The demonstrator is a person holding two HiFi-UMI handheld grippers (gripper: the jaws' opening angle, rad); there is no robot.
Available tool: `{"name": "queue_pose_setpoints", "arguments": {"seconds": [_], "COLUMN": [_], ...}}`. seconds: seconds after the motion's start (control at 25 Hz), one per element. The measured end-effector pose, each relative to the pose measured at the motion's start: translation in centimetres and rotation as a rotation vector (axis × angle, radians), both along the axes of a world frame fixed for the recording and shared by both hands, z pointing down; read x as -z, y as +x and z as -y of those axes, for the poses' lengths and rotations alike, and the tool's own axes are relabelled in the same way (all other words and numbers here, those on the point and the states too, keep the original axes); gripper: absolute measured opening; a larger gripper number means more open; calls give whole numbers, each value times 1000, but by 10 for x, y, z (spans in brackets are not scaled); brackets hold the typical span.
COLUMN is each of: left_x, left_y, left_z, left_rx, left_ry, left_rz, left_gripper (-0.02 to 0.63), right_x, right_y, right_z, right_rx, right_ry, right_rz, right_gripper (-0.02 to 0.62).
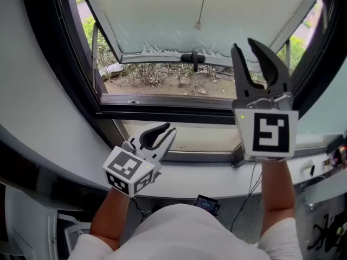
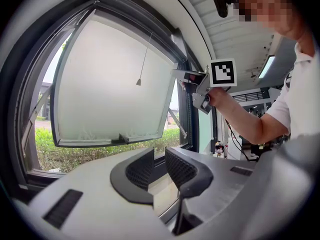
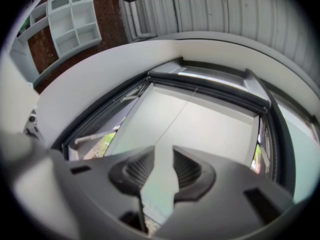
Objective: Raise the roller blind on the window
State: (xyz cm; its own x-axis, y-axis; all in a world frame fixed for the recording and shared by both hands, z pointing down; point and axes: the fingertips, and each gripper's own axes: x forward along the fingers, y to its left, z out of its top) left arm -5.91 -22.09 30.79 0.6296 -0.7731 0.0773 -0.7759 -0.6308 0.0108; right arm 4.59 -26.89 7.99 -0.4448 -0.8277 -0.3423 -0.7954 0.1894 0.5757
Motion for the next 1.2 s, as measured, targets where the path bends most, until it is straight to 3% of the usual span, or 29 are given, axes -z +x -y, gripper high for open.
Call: {"name": "queue_pose_setpoints", "arguments": {"seconds": [0.6, 0.96, 1.2], "left_x": [-3, 1, -3], "left_y": [20, 25, 26], "left_z": [-15, -33, -41], "left_rx": [85, 170, 207], "left_ry": [-10, 21, 7], "left_rz": [-13, -121, -121], "left_gripper": [83, 83, 83], "right_x": [-18, -35, -50], "right_y": [19, 36, 44], "right_z": [1, -13, -21], "right_rx": [73, 167, 202], "right_ry": [-38, -59, -97], "right_rz": [0, 54, 54], "right_gripper": [104, 104, 103]}}
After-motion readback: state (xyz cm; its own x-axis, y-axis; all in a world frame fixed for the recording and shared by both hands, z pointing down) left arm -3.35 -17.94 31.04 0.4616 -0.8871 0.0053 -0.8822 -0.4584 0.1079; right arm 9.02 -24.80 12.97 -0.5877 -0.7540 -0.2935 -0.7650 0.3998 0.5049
